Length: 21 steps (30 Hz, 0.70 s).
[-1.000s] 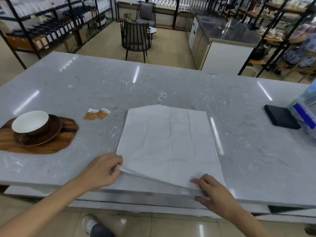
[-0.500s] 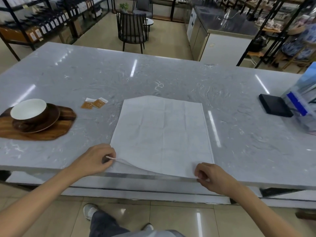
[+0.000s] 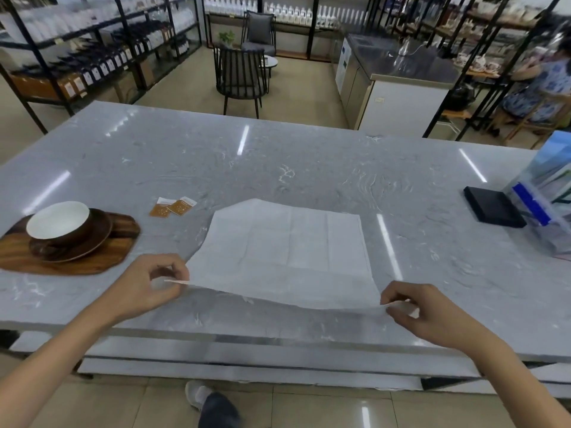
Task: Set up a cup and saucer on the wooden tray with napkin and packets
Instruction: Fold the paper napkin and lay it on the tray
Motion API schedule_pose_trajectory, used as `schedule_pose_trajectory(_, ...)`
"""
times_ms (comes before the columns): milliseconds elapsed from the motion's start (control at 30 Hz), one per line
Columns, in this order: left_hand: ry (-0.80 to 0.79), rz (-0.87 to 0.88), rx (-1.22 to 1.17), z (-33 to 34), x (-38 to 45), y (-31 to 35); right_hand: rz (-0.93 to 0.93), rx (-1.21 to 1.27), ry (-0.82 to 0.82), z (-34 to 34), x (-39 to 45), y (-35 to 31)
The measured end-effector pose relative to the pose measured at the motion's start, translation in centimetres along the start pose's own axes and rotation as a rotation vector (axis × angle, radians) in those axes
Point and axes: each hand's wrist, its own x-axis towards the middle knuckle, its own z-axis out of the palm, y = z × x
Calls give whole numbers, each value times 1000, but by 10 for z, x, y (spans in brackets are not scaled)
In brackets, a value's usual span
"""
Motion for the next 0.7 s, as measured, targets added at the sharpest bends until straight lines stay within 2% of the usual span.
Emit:
schedule_pose_trajectory(200, 148, 123, -187, -24, 14, 24, -43, 322, 127, -38, 3, -20)
schedule_pose_trajectory(333, 244, 78, -302, -26, 38, 14, -11, 530, 345, -44, 29, -18)
schedule_pose_trajectory(467, 348, -84, -310, -14, 92, -24, 98, 622, 504, -36, 86, 3)
schedule_pose_trajectory(567, 322, -220, -265, -5, 139, -58, 170, 696, 556, -28, 132, 26)
schedule_pose_trajectory(700, 254, -210, -139, 16, 158, -77, 297, 757, 522, -4, 159, 56)
